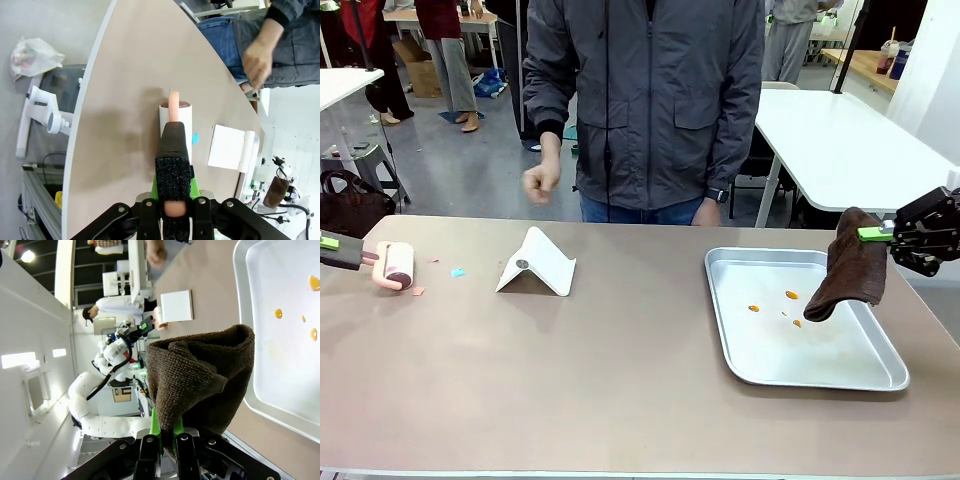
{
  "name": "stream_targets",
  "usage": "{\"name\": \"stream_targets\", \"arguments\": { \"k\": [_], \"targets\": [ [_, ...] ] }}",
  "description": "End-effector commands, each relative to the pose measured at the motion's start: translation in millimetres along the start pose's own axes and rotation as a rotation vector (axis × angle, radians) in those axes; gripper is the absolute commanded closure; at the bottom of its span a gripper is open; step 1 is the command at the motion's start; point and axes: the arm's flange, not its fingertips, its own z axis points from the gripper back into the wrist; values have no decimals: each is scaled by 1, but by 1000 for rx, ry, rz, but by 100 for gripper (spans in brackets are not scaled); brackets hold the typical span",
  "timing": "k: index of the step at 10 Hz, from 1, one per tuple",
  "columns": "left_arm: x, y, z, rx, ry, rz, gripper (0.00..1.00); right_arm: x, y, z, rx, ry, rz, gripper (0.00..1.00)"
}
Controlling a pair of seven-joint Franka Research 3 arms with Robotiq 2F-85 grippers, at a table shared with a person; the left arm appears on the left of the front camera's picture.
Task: Clean the surface of the table.
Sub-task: If a person points to the right, clean the right side of the table with your right hand, and if they point to the left, clean the left side with your left hand.
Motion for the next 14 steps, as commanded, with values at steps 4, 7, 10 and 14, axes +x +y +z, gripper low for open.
{"name": "stream_targets", "arguments": {
  "k": [4,7,10,14],
  "targets": [
    [-2,-7,-50,100,95,19,78,-2,7,0,17,-1,-14,100],
    [-3,-17,-70,93,109,10,78,-2,7,0,17,-1,-14,100],
    [1,-30,-84,81,122,13,78,-2,7,0,17,-1,-14,100],
    [-1,-50,-114,79,155,-9,78,-2,7,0,17,-1,-14,100]
  ]
}}
